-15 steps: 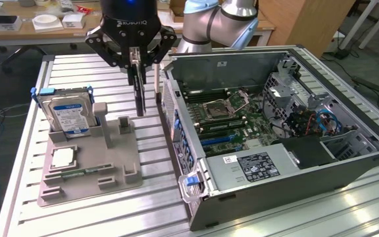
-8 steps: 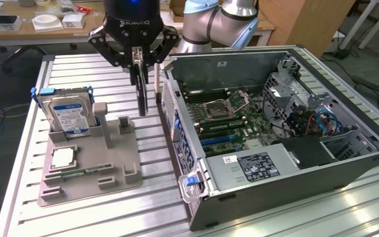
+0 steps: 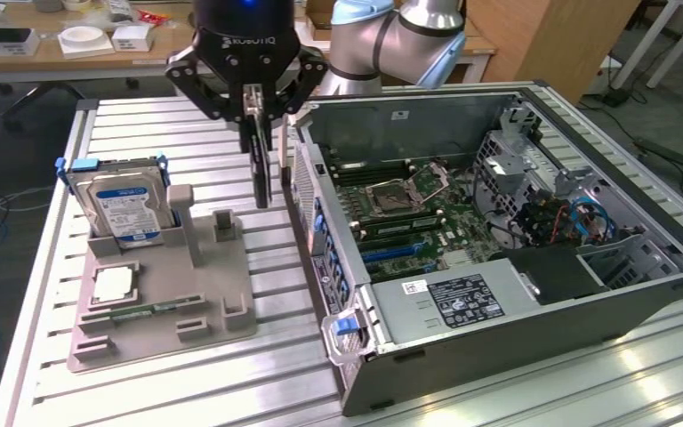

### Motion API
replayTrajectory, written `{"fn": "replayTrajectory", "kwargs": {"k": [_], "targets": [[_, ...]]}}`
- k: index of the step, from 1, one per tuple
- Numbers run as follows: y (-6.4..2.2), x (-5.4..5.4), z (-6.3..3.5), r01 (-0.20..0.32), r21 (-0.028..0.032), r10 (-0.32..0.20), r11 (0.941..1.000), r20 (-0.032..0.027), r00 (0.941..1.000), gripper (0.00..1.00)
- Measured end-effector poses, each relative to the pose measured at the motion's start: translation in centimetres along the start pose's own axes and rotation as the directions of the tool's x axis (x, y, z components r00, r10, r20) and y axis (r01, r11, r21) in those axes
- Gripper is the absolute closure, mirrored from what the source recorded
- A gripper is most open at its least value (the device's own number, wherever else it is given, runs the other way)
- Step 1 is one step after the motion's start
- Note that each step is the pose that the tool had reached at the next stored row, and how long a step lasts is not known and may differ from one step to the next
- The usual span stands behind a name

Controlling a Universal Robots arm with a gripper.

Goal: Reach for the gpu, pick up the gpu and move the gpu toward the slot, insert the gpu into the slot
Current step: 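Pick up the gpu and move the gpu toward the slot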

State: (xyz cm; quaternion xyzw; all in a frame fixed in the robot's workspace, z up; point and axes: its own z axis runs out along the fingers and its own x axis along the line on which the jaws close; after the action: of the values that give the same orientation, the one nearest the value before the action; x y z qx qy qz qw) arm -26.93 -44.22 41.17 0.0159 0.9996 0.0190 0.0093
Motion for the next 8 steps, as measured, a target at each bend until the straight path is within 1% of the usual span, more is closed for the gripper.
{"fn": "replayTrajectory", "kwargs": {"k": [8], "targets": [[0.02, -0.53, 0.01, 0.000, 0.0000, 0.000, 1.0000, 0.0000, 1.0000, 0.74]]}}
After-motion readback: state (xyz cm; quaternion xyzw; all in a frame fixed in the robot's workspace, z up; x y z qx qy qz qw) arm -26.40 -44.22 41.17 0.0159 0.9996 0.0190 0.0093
